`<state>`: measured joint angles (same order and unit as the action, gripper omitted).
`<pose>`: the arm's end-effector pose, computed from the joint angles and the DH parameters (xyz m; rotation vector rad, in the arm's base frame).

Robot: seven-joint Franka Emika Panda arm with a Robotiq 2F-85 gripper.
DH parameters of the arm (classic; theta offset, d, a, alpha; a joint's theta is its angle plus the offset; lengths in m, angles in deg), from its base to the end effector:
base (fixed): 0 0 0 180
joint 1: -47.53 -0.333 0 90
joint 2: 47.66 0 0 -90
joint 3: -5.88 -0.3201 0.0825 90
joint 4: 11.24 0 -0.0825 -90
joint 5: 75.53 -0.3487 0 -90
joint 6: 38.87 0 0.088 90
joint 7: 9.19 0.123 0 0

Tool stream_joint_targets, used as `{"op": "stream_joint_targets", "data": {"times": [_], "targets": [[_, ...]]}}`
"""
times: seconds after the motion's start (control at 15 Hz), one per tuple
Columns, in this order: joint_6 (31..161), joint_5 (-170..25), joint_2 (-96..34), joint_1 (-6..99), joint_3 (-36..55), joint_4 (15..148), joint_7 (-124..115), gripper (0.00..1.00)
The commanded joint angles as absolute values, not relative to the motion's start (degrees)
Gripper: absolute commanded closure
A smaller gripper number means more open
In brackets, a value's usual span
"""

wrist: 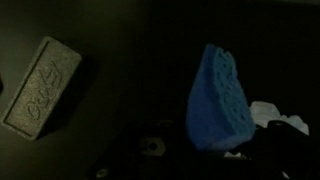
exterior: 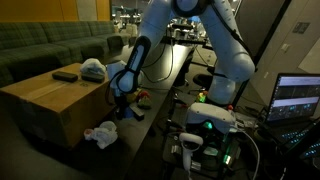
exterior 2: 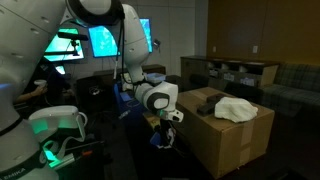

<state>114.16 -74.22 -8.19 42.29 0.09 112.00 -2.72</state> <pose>0.5061 0.1033 0.0850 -3.0960 -0.1289 0.2669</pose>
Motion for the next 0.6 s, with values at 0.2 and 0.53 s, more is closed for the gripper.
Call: {"op": "stream_joint_targets", "data": {"times": [0.2,0.53], "targets": [[114.13,-76.62,0.8,44.61,0.56,101.93,-5.64,0.92],[113.83,-76.7,5.56,43.82,2.67,96.03,-2.97,0.92]]}}
